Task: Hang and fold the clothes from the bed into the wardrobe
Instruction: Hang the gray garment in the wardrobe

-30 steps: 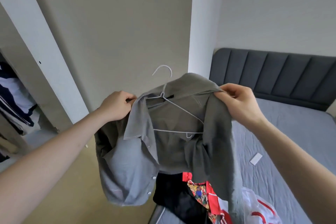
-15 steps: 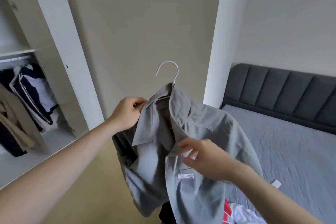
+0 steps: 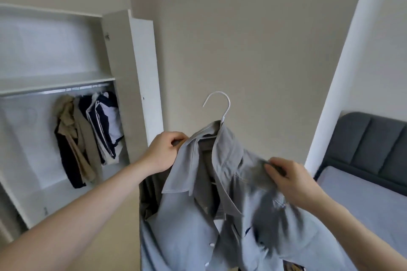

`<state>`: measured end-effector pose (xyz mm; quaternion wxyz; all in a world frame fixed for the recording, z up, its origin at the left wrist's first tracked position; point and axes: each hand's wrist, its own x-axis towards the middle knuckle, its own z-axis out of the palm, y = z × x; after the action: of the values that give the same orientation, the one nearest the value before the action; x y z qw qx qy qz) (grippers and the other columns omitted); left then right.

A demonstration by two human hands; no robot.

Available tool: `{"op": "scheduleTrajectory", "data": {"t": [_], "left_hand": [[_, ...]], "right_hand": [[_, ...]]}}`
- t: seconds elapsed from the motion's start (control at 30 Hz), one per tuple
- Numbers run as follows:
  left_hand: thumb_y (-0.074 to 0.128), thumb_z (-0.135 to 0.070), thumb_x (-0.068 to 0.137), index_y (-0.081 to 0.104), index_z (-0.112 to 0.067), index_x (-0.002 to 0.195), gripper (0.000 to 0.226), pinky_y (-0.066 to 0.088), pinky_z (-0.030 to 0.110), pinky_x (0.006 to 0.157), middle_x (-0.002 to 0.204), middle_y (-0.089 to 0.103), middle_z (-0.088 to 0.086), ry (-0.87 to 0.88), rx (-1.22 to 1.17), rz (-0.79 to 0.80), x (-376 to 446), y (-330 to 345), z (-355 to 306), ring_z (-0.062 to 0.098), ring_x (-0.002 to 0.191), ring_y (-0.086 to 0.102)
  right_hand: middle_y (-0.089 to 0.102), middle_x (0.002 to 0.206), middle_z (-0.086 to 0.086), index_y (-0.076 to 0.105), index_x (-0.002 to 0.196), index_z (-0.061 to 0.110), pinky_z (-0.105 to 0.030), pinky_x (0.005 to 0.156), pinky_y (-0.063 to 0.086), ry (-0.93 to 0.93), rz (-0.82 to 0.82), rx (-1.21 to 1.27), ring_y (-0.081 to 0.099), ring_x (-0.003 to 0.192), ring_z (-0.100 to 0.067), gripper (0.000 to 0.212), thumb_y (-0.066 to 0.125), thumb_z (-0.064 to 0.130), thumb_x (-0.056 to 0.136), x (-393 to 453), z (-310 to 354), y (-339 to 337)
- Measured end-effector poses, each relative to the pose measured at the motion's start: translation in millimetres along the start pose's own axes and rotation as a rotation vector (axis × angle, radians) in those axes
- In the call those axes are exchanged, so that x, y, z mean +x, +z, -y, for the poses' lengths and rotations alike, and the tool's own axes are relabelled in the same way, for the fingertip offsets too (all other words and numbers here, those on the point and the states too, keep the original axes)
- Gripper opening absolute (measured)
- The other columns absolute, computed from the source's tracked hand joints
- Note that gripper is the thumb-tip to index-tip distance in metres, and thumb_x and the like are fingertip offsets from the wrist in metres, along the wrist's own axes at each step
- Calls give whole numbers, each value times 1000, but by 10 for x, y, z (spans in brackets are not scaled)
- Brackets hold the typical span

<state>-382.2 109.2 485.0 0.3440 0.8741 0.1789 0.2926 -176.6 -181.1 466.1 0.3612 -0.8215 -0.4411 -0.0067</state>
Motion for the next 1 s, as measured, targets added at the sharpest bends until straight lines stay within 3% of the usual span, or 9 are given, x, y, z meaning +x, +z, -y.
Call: {"op": "scheduleTrajectory", "data": {"t": [0.1, 0.2, 0.3, 0.4, 0.53, 0.63, 0.7, 0.87, 1.0], "left_hand": [[60, -34, 94, 71, -44, 83, 19, 47, 31, 78, 88, 69, -18, -47, 113, -88, 34, -281, 473, 14, 91, 65], [68, -33, 95, 78, -33, 107, 16, 38, 28, 96, 111, 52, -13, -94, 326, -277, -24, -536, 920, 13, 108, 49], [59, -39, 101, 74, -30, 113, 21, 37, 31, 109, 115, 52, -10, -175, 176, -407, -218, -734, 1157, 10, 114, 50], [49, -61, 97, 64, -39, 100, 27, 44, 37, 104, 110, 59, -13, -261, 28, -386, -425, -939, 1288, 6, 111, 55], [63, -67, 87, 50, -34, 132, 57, 42, 32, 102, 129, 50, -26, -441, -18, -201, -499, -1201, 1576, 6, 127, 50], [65, -44, 97, 65, -35, 101, 10, 52, 29, 81, 88, 68, -23, -416, 77, -320, -385, -1456, 1932, -2, 87, 64], [61, -37, 101, 63, -28, 77, 26, 42, 28, 61, 61, 59, -13, -429, 82, -414, -288, -1629, 2101, 2, 57, 54], [55, -41, 101, 52, -27, 90, 18, 43, 35, 60, 72, 60, 0, -457, 166, -498, 1, -1951, 2517, 19, 64, 57], [57, -12, 97, 37, -29, 93, 26, 43, 40, 55, 73, 52, -2, -464, 280, -534, 296, -2157, 2909, 17, 61, 50]], "right_hand": [[53, 60, 1, 55, 69, 13, -34, 62, 38, 27, 50, 126, 49, 59, -10, 37, 60, 29, 102, 247, 318, 464], [62, 63, 2, 63, 72, 12, -42, 67, 47, 60, 67, 185, 59, 65, -15, 34, 62, 31, 100, 494, 654, 1028], [62, 63, 2, 64, 71, 12, -38, 65, 46, 72, 81, 252, 60, 66, -17, 32, 62, 31, 98, 687, 977, 1570], [51, 56, 6, 58, 72, 7, -36, 61, 41, 84, 107, 328, 50, 60, -12, 35, 63, 29, 98, 858, 1277, 2033], [47, 58, 5, 55, 75, -1, -34, 59, 37, 83, 169, 438, 44, 58, -9, 37, 62, 27, 99, 1075, 1690, 2535], [48, 57, 7, 57, 74, 1, -32, 59, 37, 61, 202, 475, 44, 59, -9, 36, 61, 26, 100, 1288, 1959, 2852], [48, 54, 12, 57, 67, 6, -34, 62, 39, 70, 224, 495, 46, 60, -11, 38, 60, 27, 100, 1458, 2096, 3071], [57, 59, -2, 63, 70, 9, -34, 64, 42, 63, 259, 559, 53, 63, -16, 36, 58, 29, 99, 1965, 2387, 3664], [54, 62, -9, 60, 74, 5, -34, 63, 42, 54, 307, 606, 50, 63, -16, 37, 56, 32, 99, 2429, 2601, 4142]]}}
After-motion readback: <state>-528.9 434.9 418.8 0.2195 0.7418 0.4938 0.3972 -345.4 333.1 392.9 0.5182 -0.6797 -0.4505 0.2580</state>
